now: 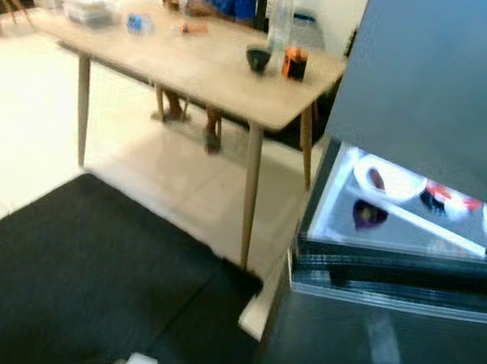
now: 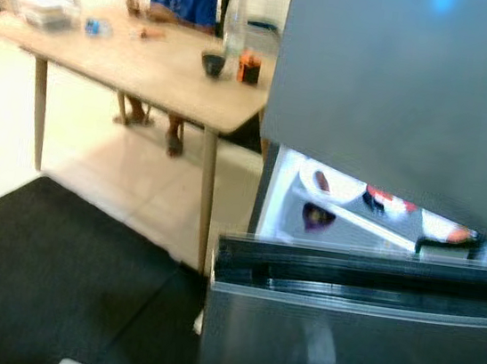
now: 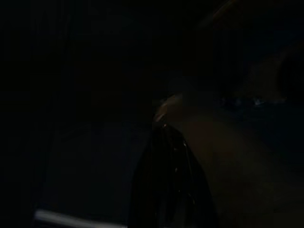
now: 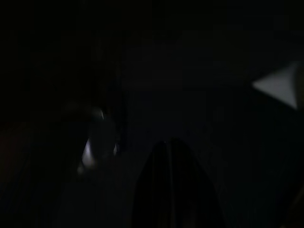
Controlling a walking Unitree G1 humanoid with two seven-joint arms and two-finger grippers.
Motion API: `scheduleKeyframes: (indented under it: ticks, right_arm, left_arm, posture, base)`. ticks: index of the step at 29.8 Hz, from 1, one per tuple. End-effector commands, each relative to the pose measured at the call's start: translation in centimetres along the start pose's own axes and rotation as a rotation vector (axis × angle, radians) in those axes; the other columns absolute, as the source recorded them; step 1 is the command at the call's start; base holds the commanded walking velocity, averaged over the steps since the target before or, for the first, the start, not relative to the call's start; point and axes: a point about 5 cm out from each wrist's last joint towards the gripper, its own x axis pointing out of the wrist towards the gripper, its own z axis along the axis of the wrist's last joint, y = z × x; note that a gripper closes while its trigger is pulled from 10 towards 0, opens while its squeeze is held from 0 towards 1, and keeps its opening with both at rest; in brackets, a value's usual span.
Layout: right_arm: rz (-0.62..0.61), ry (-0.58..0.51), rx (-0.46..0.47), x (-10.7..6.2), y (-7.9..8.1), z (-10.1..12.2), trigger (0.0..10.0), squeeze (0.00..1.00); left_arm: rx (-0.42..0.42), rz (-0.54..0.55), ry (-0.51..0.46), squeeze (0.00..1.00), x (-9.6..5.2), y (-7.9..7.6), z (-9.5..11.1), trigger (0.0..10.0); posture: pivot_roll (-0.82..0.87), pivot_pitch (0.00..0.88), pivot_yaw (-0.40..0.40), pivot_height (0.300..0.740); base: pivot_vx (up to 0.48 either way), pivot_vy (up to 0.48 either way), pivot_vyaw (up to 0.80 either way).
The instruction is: Restocking fridge
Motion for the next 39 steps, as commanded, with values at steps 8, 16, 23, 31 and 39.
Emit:
scheduleKeyframes:
  ticks: [8, 16, 23, 31, 39]
  right_arm:
    - [0.059, -0.311, 0.209, 0.3, -0.2, 6.4, 10.0, 0.0]
    - [0.09, -0.696, 0.127, -1.3, 1.2, 19.9, 10.0, 0.0]
    - [0.093, -0.908, 0.121, -4.1, 2.3, 27.0, 10.0, 0.0]
    - [0.21, -0.653, 0.039, -0.9, 4.2, 19.8, 10.0, 0.0]
    - [0.119, -0.292, 0.008, 1.0, 2.6, 9.1, 10.0, 0.0]
  left_arm:
    - [-0.012, -0.009, 0.071, 0.0, -0.5, -0.1, -2.4, 10.0]
    - [-0.016, -0.014, 0.071, 0.0, -0.5, -0.3, -2.6, 10.0]
    - [-0.03, -0.012, 0.067, 0.0, -0.5, -0.5, -2.8, 10.0]
    - [-0.042, -0.017, 0.084, 0.0, -0.6, -0.9, -3.6, 10.0]
    - [-0.038, -0.021, 0.087, 0.0, -0.5, -1.1, -3.6, 10.0]
  posture:
    - [-0.07, 0.0, -0.015, 0.74]
    - [-0.05, 0.0, -0.023, 0.74]
    - [-0.04, 0.0, -0.036, 0.74]
    - [-0.04, 0.0, -0.047, 0.74]
    - [-0.05, 0.0, -0.051, 0.74]
  base:
    - [0.0, 0.0, 0.0]
    - [0.0, 0.0, 0.0]
    - [0.0, 0.0, 0.0]
    - [0.0, 0.0, 0.0]
    - [0.0, 0.0, 0.0]
